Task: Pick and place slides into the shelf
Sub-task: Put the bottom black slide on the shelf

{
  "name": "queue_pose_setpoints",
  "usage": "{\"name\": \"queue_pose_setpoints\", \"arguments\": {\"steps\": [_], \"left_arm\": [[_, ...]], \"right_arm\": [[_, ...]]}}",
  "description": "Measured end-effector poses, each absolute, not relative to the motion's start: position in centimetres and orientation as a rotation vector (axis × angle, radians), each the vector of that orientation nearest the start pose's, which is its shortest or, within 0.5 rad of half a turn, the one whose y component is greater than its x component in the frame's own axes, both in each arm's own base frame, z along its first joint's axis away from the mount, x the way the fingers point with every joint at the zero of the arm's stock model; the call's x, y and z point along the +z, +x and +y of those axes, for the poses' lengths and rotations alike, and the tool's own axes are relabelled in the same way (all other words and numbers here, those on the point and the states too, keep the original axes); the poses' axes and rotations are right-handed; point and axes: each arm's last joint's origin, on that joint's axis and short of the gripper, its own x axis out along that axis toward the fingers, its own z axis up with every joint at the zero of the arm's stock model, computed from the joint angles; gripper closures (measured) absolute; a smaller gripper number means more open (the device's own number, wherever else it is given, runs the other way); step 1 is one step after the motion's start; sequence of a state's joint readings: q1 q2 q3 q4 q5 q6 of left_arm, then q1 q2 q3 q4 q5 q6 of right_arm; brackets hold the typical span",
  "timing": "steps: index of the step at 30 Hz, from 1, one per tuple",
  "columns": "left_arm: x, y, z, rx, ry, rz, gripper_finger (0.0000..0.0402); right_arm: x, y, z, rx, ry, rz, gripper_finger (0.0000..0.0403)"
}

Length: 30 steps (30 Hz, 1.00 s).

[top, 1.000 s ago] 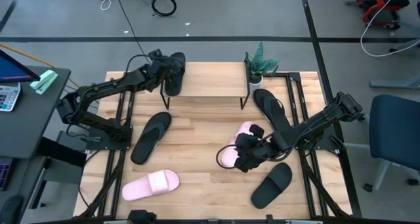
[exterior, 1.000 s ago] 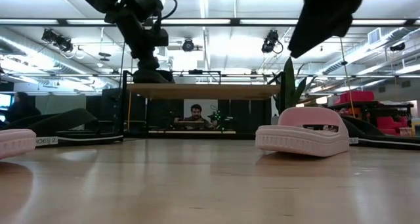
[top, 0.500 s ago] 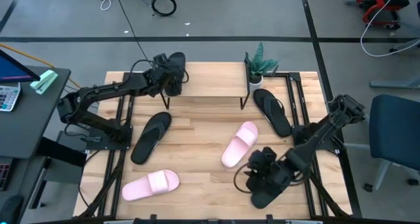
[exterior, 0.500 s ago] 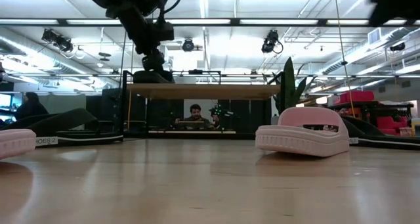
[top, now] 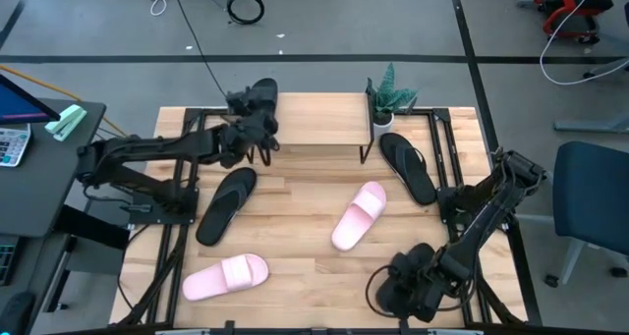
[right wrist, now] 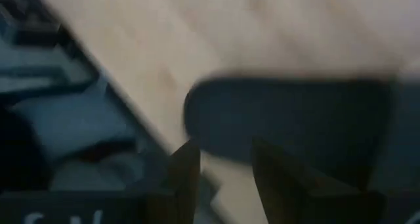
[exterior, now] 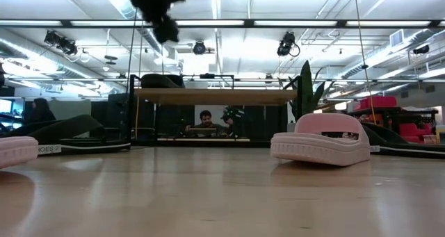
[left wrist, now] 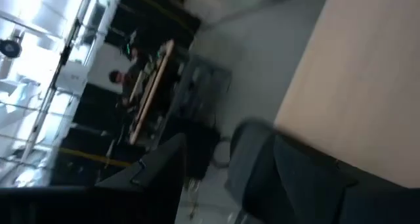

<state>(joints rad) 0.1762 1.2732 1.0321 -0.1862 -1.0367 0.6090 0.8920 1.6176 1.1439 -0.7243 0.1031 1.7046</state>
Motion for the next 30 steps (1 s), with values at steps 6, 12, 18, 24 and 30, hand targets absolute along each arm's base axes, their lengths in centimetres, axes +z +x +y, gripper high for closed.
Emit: {"name": "queue_pose_setpoints", "arguments": {"steps": [6, 12, 18, 24, 30], "left_arm": [[34.1, 26.4, 5.0, 0.997, 0.681, 0.657, 0.017], [34.2, 26.6, 3.8, 0.963, 0.66, 0.625, 0.0169], [33.9, 26.5, 3.5, 0.96, 0.616, 0.62, 0.0169], [33.6, 26.4, 3.6, 0.96, 0.608, 0.646, 0.0173], [33.5, 26.4, 3.6, 0.966, 0.586, 0.634, 0.0179]], "right_arm": [[24.3, 21.0, 24.2, -0.338, 0.943, 1.281, 0.0261], [25.3, 21.2, 23.6, -0.372, 0.892, 1.3, 0.0269], [24.0, 21.2, 23.9, -0.472, 0.946, 1.303, 0.0277], [21.9, 22.6, 26.2, -0.412, 1.075, 1.382, 0.0277], [20.0, 22.9, 27.8, -0.438, 1.237, 1.695, 0.0277]]}}
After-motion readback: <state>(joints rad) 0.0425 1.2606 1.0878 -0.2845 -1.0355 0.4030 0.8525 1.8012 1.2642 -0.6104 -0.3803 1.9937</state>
